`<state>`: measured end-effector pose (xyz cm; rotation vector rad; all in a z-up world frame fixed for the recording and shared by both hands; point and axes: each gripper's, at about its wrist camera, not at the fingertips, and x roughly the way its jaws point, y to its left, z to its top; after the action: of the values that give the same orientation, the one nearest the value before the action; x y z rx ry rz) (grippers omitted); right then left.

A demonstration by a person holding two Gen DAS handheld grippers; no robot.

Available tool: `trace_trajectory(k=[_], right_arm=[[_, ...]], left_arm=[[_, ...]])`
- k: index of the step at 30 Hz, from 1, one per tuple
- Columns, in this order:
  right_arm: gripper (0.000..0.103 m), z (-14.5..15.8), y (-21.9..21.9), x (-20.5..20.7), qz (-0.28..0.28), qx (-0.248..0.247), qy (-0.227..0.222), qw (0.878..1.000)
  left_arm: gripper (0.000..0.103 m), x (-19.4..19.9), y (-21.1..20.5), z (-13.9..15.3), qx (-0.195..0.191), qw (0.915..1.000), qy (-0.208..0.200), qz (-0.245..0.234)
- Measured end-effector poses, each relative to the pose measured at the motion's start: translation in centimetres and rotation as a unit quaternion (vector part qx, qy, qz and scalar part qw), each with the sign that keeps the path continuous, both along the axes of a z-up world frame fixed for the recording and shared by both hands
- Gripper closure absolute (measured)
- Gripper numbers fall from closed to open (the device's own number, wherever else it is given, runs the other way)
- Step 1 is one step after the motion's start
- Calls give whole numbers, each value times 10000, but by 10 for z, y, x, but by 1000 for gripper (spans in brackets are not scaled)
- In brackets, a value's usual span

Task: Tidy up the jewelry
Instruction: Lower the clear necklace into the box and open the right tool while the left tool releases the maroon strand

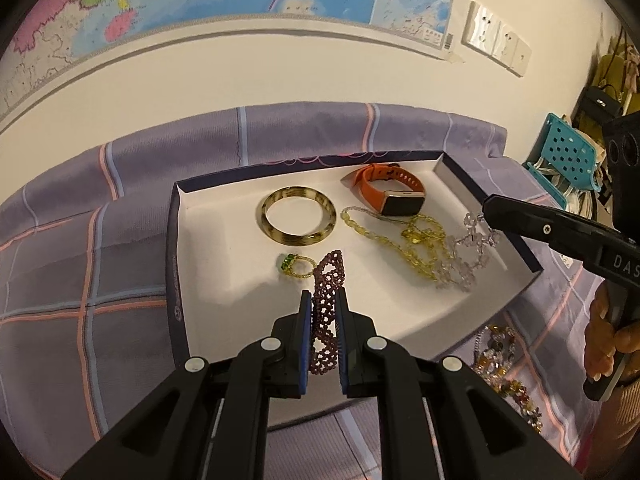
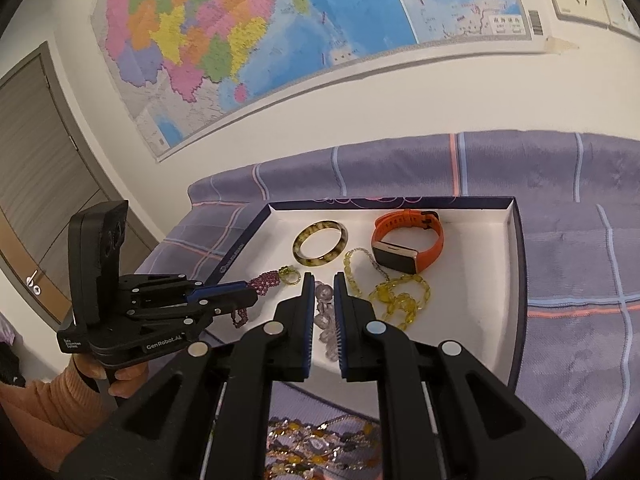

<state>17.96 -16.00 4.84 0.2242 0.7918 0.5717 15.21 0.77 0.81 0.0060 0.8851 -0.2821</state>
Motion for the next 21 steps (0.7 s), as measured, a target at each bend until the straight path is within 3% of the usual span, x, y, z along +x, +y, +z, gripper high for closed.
trace_trajectory(k=[16,21], right_arm=[[93,-30,-13,40,-632,-202,408,9970],[82,-35,-22,42,-850,-195,475,9951]], left_arm=[[93,29,-1,-15,165,9995,220,183],[90,32,-6,-20,248,9993,224,167]])
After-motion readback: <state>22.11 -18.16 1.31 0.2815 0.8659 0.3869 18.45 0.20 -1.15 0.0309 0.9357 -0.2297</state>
